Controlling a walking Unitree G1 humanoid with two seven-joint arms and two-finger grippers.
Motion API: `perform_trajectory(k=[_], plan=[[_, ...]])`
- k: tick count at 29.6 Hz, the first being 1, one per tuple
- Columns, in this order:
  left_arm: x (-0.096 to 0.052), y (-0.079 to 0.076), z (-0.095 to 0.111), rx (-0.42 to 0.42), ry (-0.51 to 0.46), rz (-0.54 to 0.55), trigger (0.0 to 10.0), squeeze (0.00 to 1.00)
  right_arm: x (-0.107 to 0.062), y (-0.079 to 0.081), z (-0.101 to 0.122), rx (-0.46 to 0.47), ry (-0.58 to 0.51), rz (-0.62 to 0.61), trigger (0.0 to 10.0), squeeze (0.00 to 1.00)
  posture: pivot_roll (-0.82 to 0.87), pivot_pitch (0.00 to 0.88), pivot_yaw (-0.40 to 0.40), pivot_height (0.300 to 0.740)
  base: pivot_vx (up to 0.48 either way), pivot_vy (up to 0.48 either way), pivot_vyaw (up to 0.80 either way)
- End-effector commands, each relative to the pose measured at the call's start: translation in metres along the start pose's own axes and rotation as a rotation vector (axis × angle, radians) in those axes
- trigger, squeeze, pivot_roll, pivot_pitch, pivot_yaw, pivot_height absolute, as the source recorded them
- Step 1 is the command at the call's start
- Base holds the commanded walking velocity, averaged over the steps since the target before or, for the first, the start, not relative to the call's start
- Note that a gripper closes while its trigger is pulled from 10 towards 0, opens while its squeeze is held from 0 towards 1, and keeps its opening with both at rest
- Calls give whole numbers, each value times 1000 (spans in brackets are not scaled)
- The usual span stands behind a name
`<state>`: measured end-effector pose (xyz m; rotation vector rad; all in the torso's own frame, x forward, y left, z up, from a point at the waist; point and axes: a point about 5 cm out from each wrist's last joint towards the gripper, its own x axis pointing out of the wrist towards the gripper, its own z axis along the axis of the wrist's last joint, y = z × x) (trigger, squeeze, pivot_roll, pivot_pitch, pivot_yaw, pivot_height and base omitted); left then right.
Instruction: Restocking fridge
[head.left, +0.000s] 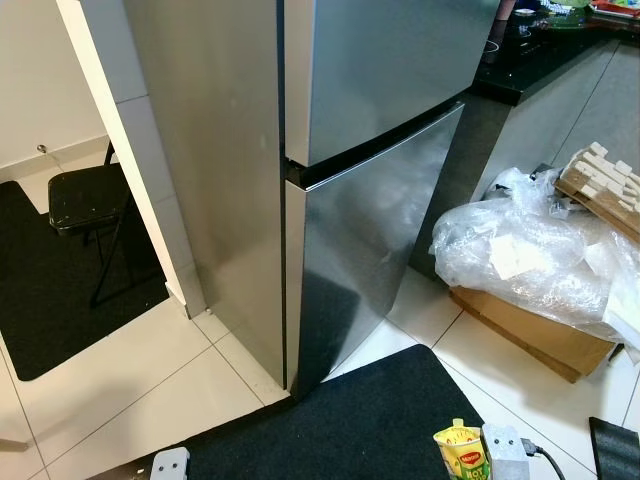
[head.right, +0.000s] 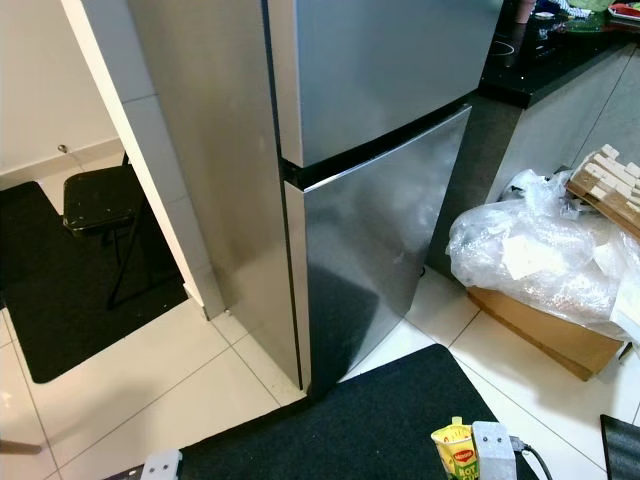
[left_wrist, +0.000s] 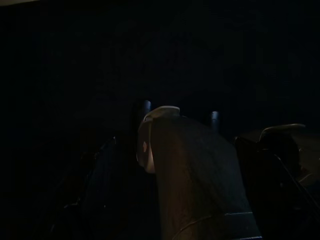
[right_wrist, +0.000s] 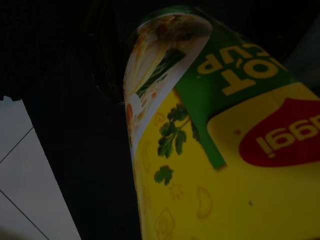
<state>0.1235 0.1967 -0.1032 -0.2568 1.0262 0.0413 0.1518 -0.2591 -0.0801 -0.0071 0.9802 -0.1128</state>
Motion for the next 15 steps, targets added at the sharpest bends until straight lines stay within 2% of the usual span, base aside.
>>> perform_trajectory(k=[1,15], plan=[[-1,3,-1,20,10,0,10000,0,0,1,-1,10,5,1,10000,0,-42,0,-12,740,289,0,0],[-1,1,-2,25,13,-6,10000,0,0,1,-1,15,3,4,10000,0,-43,0,-14,740,302,0,0]])
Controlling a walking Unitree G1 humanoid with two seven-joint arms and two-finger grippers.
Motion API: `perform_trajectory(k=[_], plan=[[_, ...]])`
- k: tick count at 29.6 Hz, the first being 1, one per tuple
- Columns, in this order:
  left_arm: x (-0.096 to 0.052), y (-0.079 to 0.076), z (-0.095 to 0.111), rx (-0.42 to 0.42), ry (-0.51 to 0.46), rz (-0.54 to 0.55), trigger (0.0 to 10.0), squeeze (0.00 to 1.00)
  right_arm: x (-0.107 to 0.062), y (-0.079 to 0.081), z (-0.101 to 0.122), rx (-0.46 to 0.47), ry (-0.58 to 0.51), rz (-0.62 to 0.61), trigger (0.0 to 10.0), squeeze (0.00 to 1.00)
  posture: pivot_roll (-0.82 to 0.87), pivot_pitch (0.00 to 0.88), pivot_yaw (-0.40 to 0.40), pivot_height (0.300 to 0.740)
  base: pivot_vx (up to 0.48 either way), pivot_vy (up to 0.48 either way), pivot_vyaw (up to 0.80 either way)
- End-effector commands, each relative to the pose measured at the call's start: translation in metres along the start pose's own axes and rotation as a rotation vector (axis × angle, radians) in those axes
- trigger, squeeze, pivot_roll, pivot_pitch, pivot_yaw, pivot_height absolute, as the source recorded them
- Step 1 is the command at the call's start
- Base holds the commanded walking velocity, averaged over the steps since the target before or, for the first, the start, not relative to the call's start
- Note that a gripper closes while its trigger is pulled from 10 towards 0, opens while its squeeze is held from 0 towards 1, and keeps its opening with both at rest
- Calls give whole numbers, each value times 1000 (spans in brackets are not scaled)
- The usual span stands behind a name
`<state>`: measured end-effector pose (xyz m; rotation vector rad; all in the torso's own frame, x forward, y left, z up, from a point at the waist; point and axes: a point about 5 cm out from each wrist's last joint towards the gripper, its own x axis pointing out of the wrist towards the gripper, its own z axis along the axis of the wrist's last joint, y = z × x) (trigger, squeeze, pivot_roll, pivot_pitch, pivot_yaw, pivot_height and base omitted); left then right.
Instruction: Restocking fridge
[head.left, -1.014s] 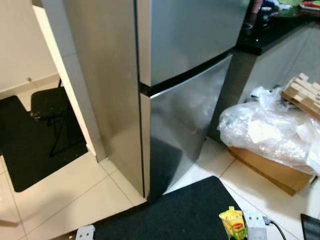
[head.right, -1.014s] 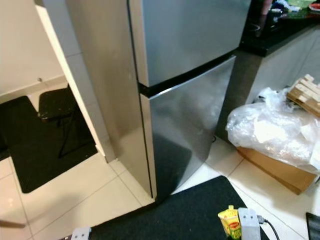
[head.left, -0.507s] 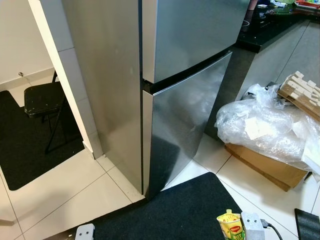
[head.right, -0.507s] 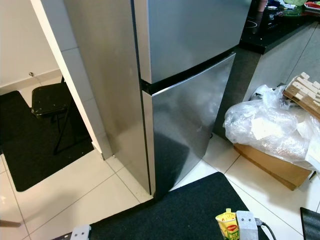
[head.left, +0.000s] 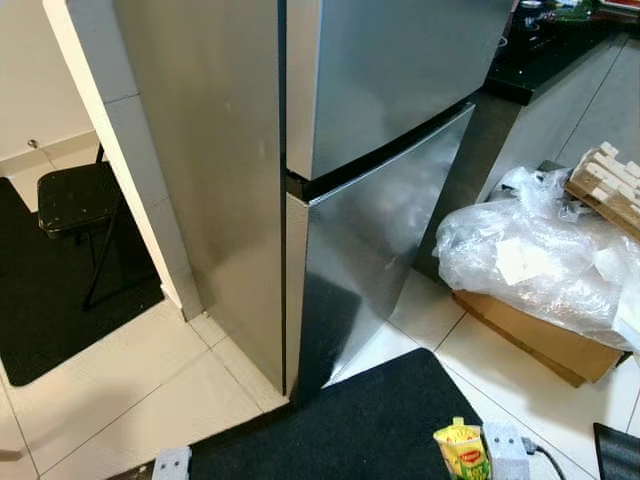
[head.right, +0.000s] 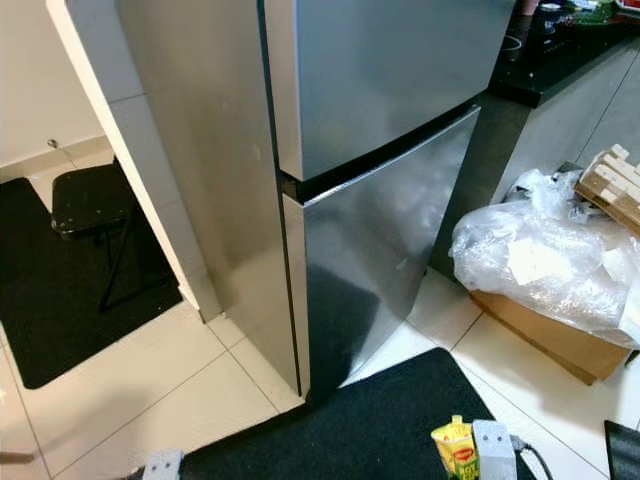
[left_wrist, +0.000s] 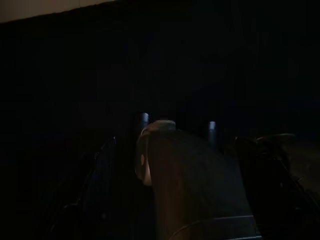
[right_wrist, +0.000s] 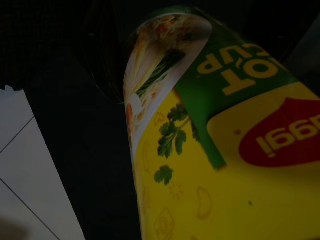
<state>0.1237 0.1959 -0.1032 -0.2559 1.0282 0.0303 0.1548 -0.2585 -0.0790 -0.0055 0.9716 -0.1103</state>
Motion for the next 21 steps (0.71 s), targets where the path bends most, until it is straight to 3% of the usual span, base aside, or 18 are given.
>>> perform_trajectory(k=[1,10,17,21], plan=[[-1,2,-2,19,10,2,10000,0,-1,0,-4,15,12,1,10000,0,-43,0,-14,740,326,0,0],[-1,1,-2,11,4,3,10000,0,-1,1,-5,15,12,2,10000,0,-42,0,-15,740,325,0,0],[-1,2,-1,0,0,7,10000,0,-1,1,-5,14,14,3,10000,0,-42,0,-14,740,0,0,0],[-1,0,-2,10,10,-17,10000,0,-1,1,-4,15,11,3,10000,0,-42,0,-16,740,0,-448,0]])
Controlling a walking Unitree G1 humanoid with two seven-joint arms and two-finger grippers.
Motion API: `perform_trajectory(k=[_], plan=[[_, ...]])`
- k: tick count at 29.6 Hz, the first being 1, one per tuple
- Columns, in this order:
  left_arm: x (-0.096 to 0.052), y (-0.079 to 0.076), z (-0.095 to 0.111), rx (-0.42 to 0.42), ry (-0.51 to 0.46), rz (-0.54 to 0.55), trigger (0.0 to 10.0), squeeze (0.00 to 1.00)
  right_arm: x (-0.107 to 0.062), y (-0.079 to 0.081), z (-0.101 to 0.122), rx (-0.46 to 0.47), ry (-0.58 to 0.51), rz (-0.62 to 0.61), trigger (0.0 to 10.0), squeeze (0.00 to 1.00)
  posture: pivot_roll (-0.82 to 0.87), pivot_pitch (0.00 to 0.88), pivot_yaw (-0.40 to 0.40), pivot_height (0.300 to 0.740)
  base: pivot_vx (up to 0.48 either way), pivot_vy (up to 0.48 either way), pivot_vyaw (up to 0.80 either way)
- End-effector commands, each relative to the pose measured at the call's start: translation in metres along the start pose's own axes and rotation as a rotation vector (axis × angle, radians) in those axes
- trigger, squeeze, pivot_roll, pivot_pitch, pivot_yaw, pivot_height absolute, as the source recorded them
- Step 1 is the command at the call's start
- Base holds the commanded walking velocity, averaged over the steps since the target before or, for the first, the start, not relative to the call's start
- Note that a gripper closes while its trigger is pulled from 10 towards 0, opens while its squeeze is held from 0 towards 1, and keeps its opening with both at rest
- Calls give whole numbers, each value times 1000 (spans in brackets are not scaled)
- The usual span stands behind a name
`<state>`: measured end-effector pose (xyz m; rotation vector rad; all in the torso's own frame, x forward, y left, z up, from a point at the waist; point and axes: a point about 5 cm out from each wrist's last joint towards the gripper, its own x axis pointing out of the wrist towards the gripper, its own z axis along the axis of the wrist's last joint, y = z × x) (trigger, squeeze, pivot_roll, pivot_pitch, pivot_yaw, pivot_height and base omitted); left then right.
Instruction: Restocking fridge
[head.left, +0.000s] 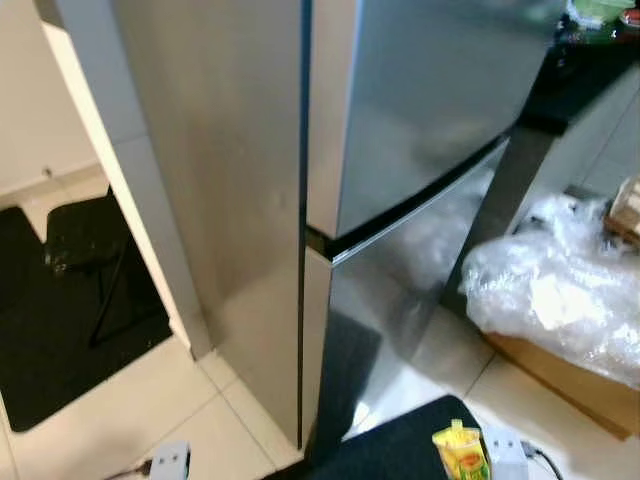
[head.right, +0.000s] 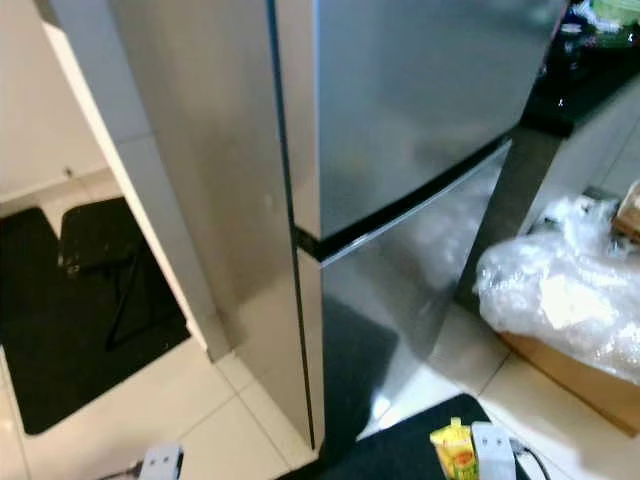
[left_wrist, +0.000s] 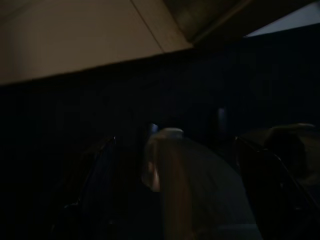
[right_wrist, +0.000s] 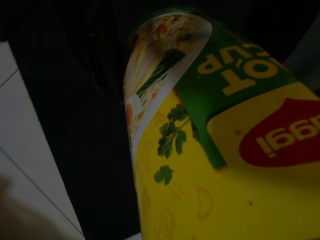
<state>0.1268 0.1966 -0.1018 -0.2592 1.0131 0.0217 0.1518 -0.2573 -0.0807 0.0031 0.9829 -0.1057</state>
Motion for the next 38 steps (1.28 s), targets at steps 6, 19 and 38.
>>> perform_trajectory(k=[6,19,38], plan=[[-1,0,-6,-15,18,-1,10000,0,-1,-1,-2,11,1,-6,10000,0,-42,0,-16,740,0,-409,0],[-4,17,12,-82,-94,45,10000,0,-1,-3,-1,8,-1,-9,10000,0,-43,0,-20,740,0,0,0],[-50,54,135,-102,-706,-511,10000,0,-3,-11,1,9,-5,-22,10000,0,-49,0,-26,740,0,0,0]])
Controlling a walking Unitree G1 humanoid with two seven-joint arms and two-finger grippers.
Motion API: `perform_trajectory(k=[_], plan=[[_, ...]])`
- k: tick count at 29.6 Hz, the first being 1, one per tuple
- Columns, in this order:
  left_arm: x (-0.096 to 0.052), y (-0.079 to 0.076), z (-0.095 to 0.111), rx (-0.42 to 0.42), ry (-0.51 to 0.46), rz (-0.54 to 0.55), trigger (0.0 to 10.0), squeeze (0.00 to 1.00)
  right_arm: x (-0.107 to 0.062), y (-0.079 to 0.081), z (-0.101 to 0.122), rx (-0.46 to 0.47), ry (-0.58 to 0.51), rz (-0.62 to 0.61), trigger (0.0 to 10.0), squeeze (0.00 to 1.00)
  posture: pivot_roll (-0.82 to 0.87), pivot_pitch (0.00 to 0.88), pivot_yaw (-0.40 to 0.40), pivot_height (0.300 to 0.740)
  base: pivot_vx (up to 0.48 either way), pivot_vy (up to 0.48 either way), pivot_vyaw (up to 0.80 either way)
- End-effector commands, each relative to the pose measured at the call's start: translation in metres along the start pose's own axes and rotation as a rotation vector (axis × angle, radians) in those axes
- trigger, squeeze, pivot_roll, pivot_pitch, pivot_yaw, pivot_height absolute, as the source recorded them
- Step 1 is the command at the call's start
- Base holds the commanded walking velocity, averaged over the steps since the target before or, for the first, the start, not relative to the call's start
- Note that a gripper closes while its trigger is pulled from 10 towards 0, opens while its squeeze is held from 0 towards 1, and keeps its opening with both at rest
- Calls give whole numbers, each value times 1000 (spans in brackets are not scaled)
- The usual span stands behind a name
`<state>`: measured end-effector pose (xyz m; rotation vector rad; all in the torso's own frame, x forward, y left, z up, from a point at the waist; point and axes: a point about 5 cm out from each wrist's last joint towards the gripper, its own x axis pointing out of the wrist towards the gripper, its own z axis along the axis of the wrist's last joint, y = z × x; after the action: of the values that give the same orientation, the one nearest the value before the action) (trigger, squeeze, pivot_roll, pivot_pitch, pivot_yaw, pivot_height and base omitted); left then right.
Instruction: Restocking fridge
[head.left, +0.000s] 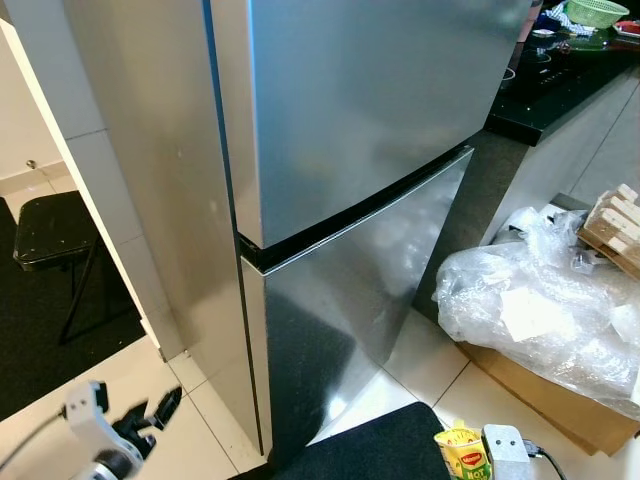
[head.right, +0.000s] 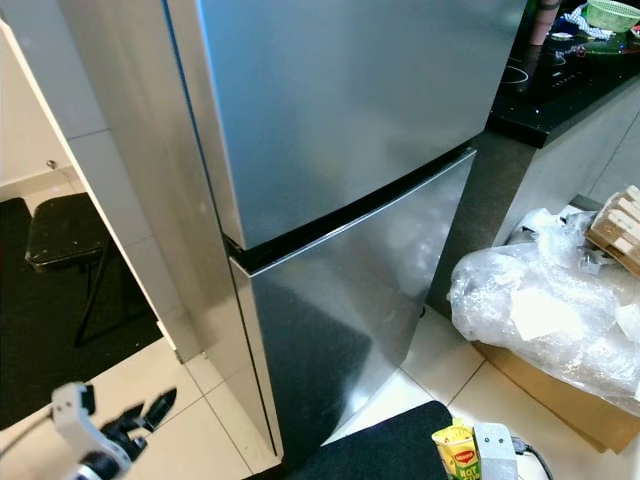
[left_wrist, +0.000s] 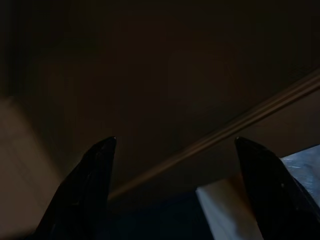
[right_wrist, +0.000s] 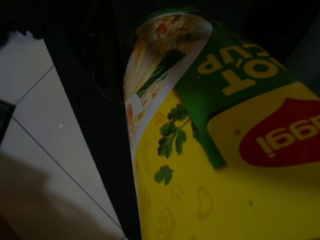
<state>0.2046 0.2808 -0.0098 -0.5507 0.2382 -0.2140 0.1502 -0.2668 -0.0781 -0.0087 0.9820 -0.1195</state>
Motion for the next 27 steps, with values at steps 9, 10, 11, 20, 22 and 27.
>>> perform_trajectory(k=[9,10,11,20,22,27], plan=[[12,-49,58,166,33,-633,10000,1000,-1,-5,-2,-2,12,-10,10000,0,-49,0,-35,740,0,0,0],[12,-49,58,166,33,-633,10000,1000,-1,-5,-2,-2,12,-10,10000,0,-49,0,-35,740,0,0,0],[16,-57,62,207,44,-678,10000,1000,-2,-6,-2,-5,15,-11,10000,0,-53,0,-35,740,0,0,0],[26,-107,68,336,144,-924,10000,0,-2,-7,-2,-6,17,-12,10000,0,-58,0,-34,740,0,0,0],[30,-110,67,353,146,-916,10000,0,-2,-7,-2,-8,17,-12,10000,0,-58,0,-33,740,0,0,0],[42,-112,56,374,165,-862,10000,0,-2,-7,-1,-9,13,-14,10000,0,-62,0,-30,740,0,0,0]])
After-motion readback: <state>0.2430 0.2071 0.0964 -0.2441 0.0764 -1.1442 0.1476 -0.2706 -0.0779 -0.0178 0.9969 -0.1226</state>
